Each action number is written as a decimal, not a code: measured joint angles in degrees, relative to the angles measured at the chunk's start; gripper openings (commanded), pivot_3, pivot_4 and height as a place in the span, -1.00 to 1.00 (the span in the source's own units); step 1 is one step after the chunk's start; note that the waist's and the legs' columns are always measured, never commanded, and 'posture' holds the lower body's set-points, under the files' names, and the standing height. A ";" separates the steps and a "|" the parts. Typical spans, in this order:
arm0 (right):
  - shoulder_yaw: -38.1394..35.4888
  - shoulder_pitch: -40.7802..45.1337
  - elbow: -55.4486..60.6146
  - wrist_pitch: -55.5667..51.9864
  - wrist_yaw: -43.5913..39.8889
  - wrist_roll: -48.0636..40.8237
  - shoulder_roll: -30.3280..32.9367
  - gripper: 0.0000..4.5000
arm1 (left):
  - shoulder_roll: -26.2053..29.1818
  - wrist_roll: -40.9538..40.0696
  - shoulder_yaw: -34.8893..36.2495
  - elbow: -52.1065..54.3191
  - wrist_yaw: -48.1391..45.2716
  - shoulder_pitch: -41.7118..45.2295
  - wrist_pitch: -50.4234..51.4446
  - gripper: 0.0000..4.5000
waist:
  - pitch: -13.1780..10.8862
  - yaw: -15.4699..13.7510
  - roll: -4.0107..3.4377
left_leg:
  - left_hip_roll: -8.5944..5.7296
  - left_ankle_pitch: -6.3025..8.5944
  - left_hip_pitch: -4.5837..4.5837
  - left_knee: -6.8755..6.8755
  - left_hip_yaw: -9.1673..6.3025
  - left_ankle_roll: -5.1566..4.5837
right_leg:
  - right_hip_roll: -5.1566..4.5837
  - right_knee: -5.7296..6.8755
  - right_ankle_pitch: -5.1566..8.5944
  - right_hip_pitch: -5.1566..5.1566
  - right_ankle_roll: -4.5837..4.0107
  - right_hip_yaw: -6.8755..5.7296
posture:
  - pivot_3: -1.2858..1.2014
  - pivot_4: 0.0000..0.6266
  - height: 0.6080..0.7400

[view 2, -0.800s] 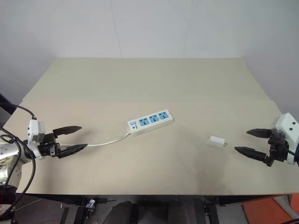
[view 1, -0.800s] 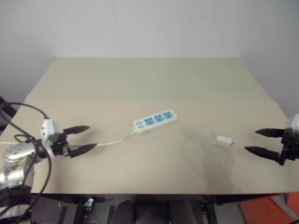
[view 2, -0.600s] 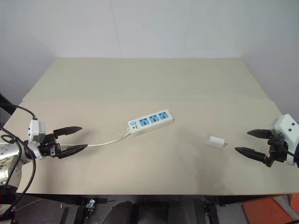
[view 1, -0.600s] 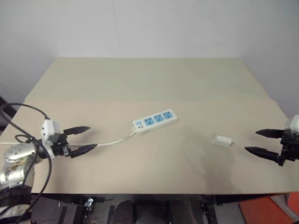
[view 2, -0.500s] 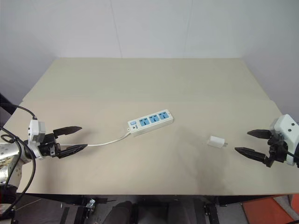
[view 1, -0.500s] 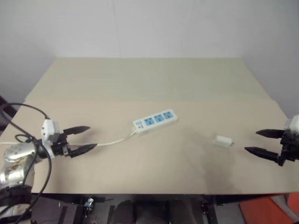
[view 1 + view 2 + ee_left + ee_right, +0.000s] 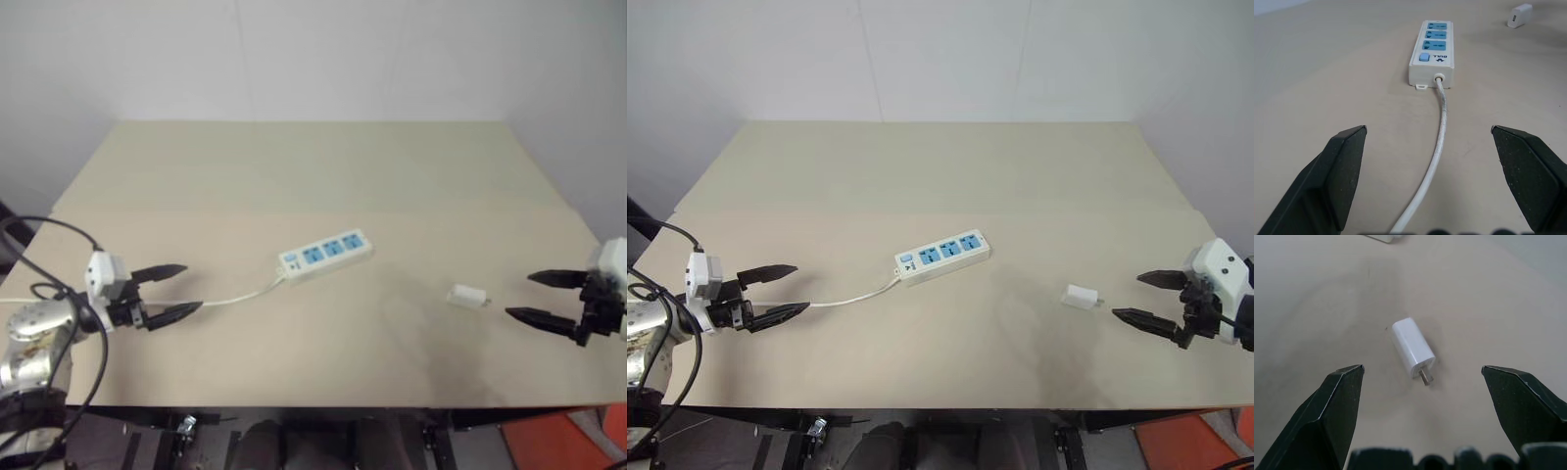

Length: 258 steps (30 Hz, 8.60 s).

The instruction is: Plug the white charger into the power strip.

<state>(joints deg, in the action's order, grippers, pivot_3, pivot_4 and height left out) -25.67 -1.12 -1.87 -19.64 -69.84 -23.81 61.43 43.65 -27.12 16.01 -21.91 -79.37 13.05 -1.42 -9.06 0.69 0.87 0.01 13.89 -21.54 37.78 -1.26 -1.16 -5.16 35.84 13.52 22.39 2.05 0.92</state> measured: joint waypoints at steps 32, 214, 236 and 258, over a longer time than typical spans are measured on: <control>16.09 13.44 33.07 -15.09 21.91 -5.11 -12.40 1.00 | -27.60 24.65 -13.47 -53.95 8.33 41.82 -21.32 0.97 | -0.17 -0.89 0.31 | -0.23 -0.01 -0.79 0.14 0.21 -0.02 | 0.06 0.08 -0.06 0.61 0.04 -0.17 | 0.03 -0.52 1.00; 30.39 33.99 -33.71 31.77 -8.07 3.24 -45.92 -0.49 | -27.41 19.10 -20.82 -31.86 -9.09 28.36 -15.00 0.47 | 0.02 0.32 0.17 | -0.15 -0.01 0.26 0.28 -0.13 -0.01 | 0.15 0.27 -0.12 -0.23 0.05 -0.05 | 0.03 -0.52 1.00; 31.57 30.62 -27.17 31.43 -7.88 5.34 -37.76 1.00 | -26.62 16.99 -20.81 -25.12 -6.79 27.03 -12.81 0.99 | 0.10 -0.13 0.25 | -0.17 -0.01 0.17 0.21 -0.14 -0.01 | 0.11 0.17 -0.11 -0.20 0.06 -0.07 | 0.03 -0.52 1.00; 7.18 4.03 5.95 10.75 -6.59 0.49 -1.00 1.00 | 8.86 3.16 -5.66 13.20 -9.46 -5.26 7.66 0.99 | -0.22 -0.53 0.01 | 0.05 0.00 -0.08 -0.01 -0.09 0.00 | -0.01 -0.02 0.17 0.08 0.19 -0.08 | 0.03 -0.52 1.00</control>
<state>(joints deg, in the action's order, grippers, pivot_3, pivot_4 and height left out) -18.49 2.90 4.09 -8.89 -76.42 -23.31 60.43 52.51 -23.96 10.35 -8.71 -88.83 7.79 6.24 -9.28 0.16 0.88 0.06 13.89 -21.62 37.76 -1.35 -1.16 -5.16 35.82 13.68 22.47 2.24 0.84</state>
